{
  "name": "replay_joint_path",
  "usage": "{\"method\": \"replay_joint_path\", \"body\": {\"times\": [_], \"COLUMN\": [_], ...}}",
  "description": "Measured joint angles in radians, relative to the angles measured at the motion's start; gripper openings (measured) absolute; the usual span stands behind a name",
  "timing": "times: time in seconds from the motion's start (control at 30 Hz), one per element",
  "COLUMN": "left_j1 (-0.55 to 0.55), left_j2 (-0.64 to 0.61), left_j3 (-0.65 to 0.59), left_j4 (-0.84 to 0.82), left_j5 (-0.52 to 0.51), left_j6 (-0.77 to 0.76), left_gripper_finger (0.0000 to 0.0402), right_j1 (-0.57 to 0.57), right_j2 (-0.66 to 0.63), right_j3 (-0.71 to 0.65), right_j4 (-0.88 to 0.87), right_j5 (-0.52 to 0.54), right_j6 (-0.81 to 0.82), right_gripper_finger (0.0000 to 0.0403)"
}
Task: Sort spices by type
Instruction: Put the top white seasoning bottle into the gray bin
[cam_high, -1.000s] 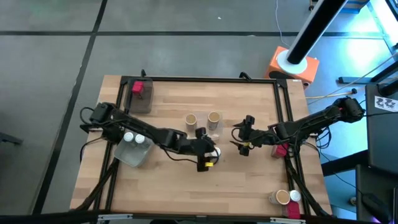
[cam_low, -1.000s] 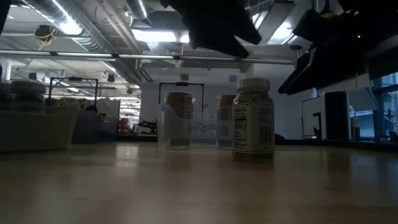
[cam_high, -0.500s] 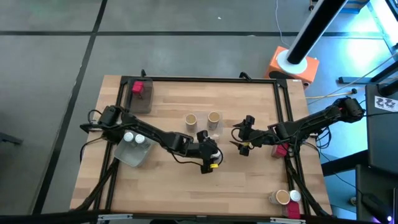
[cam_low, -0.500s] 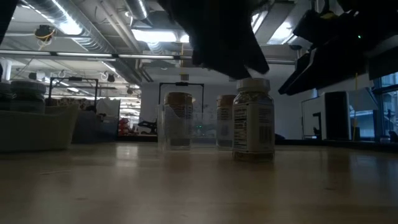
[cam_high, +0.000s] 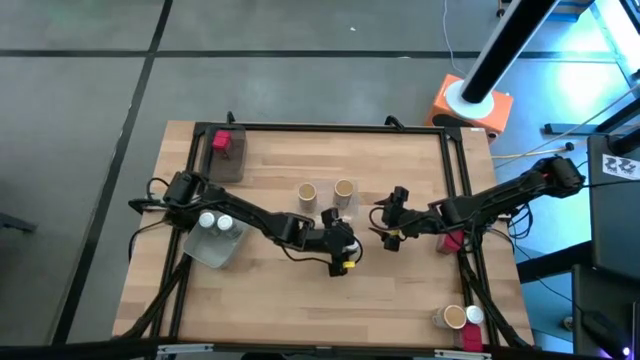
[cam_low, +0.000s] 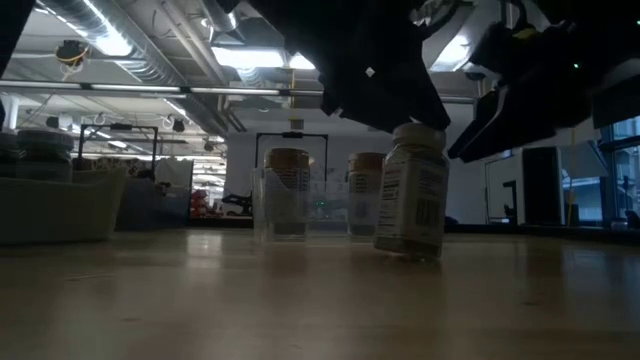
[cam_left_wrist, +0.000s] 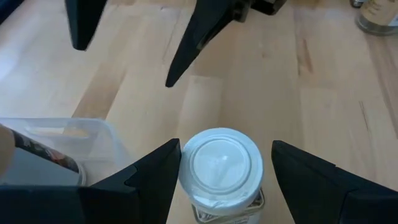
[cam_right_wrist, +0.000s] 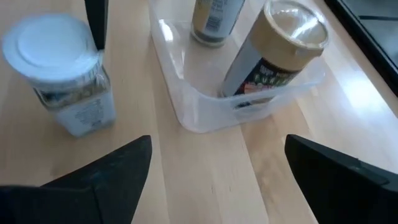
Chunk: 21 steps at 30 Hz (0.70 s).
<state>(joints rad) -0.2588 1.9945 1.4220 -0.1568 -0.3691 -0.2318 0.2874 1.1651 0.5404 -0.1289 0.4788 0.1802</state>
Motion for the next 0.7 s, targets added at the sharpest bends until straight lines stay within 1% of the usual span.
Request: {"method": "replay_joint_path", "body": {"times": [0.23,0.43,0.6,0.7], "left_j1": [-0.008,-0.016,-0.013,-0.007], "left_j2": [-0.011,-0.030,-0.034,-0.034], "left_j3": [0.000,0.004,0.005,0.005], "left_j4": [-0.023,-0.039,-0.055,-0.050], "left_j5": [0.004,0.009,-0.033,-0.036], "left_j6": [0.007,0.032,0.027,0.029], "left_gripper_finger": [0.0245,0.0245,0.0245,0.0245], "right_j1": [0.000,0.000,0.000,0.000], "right_j2": [0.032,0.033,0.033,0.033], "right_j3": [0.000,0.000,0.000,0.000], "right_j4": [0.007,0.013,0.016,0.016], "right_j5": [0.000,0.000,0.000,0.000], "right_j6": [0.001,0.002,0.002,0.002], "right_gripper_finger": [0.0365,0.0365,0.0365,0.0365]}}
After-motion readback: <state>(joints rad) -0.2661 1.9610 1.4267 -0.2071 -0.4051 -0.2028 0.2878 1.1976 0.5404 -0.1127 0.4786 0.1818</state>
